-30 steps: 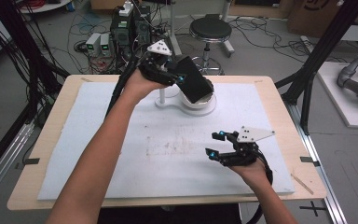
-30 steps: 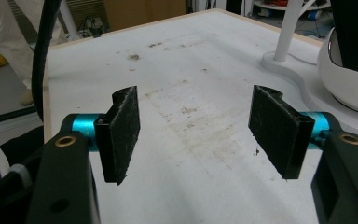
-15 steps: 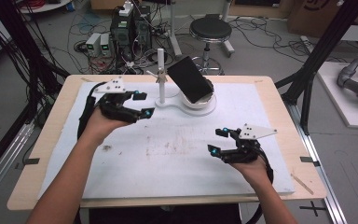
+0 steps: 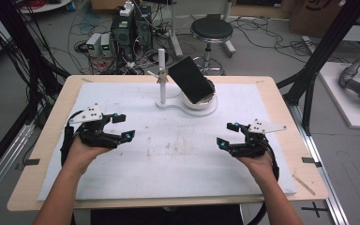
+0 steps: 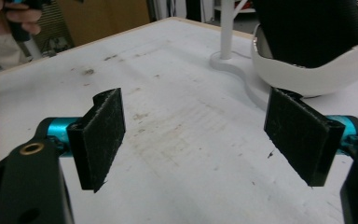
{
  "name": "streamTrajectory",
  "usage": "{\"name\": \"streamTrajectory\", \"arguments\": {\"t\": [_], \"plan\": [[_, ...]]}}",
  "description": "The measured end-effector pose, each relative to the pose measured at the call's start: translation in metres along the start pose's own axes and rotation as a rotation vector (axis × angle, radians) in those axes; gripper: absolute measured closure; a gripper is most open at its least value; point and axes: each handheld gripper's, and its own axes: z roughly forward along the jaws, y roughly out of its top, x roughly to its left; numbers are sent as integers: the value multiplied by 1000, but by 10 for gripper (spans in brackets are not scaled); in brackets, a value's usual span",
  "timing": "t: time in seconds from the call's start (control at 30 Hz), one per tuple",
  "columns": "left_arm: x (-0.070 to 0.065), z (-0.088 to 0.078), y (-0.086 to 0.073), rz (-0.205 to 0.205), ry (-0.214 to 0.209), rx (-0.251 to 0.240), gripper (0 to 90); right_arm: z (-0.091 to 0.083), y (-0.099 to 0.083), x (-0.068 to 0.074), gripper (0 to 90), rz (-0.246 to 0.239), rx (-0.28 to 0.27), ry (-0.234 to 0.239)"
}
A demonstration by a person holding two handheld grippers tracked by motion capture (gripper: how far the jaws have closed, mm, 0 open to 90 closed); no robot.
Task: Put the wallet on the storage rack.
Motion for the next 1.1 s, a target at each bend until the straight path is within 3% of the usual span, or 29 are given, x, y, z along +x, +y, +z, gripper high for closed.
{"name": "streamTrajectory", "arguments": {"t": [0.13,0.2,0.27,0.37,0.57,0.93,1.1], "plan": [[2,-7,-9,-13,10,-9,214,-5,-2,-5,196,22,-9,-19],[3,-9,-12,-8,6,-1,214,-8,-2,-7,196,28,-14,-31],[3,-9,-16,9,27,23,213,-10,-3,-9,196,31,-21,-35],[5,-7,-20,2,35,32,211,-11,-3,-10,196,44,-20,-43],[3,0,-24,3,12,38,211,-12,-3,-7,196,32,-19,-48],[11,-1,-31,-17,21,43,211,-12,-3,-7,196,41,-13,-45],[10,0,-30,-8,14,47,211,-11,-3,-6,196,36,-9,-47]]}}
